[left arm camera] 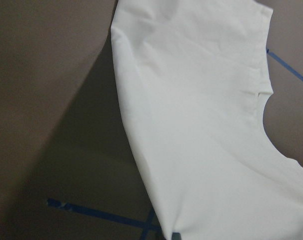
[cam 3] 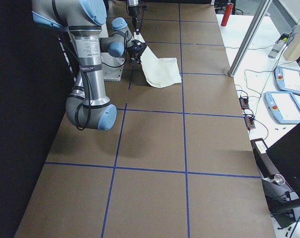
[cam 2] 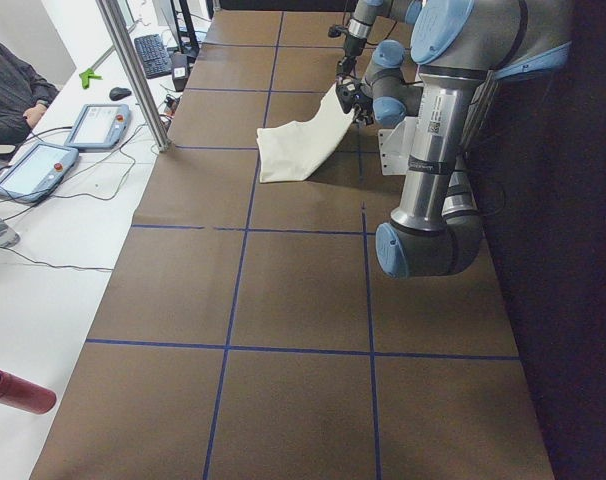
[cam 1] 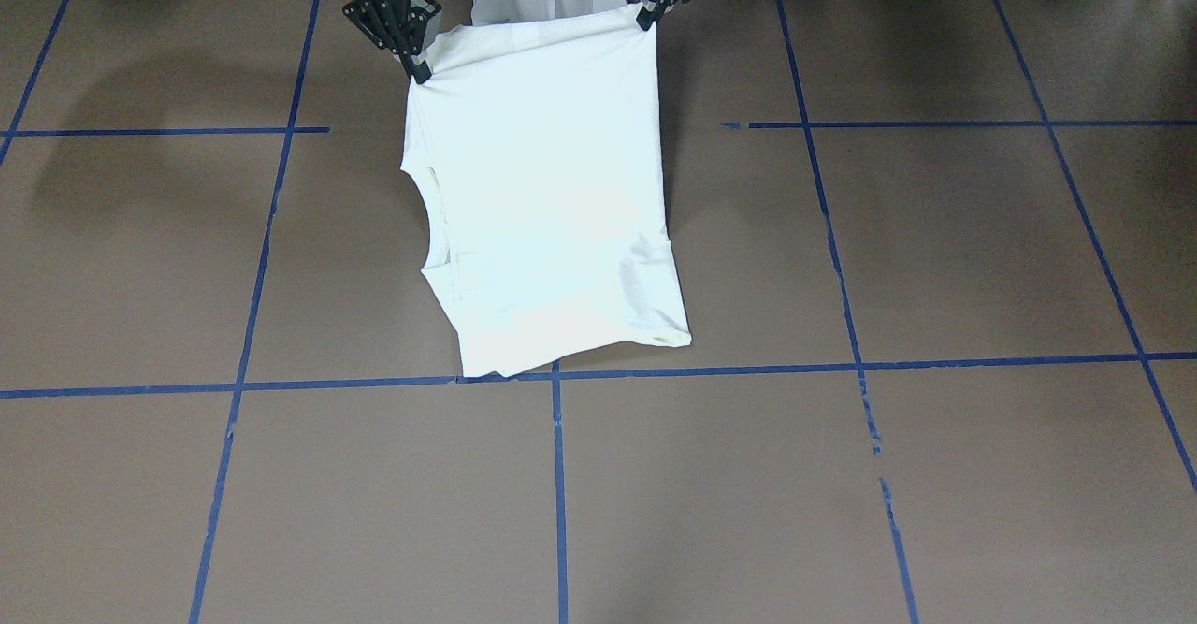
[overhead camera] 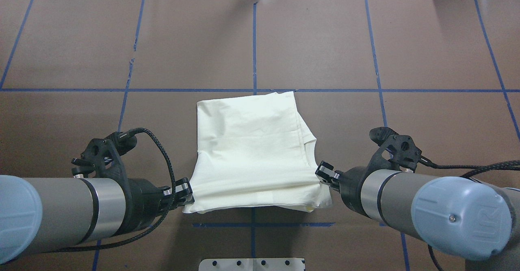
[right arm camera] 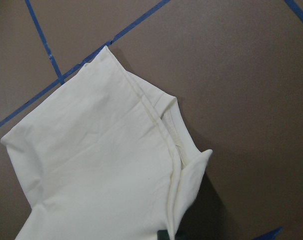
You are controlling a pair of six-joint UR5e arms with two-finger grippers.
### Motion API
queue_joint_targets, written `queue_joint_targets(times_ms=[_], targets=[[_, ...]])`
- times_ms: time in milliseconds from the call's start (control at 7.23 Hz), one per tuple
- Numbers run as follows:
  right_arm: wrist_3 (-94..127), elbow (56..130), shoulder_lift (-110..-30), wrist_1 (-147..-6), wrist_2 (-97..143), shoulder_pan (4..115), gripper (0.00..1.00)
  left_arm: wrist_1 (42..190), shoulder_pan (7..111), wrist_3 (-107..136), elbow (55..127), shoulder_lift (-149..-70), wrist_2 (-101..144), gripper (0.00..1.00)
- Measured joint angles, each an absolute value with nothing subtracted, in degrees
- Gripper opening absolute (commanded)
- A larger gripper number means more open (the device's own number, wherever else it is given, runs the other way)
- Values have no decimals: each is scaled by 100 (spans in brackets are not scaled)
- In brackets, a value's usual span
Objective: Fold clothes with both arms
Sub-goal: 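Lift the near half with both grippers and fold it away from the robot, then open both grippers and raise them away from the folded shirt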
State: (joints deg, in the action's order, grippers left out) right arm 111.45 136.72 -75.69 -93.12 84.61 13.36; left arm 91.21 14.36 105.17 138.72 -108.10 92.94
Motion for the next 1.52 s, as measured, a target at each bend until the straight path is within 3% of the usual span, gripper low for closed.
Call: queue_joint_targets(times_ms=[415, 830, 1521], targets=[[11097, 12738, -6716, -9402, 8454, 1548, 0, 8966, 1854, 10002, 13507, -11122, 9293, 0], [10881, 11921, -6204, -9371, 8479, 1988, 0, 8996, 2392, 9418, 12498, -11625, 9306, 0], [10640, 10446, -5982, -8391, 8490, 2505, 0, 9349, 2864, 9039, 11044, -12243, 9287, 0]])
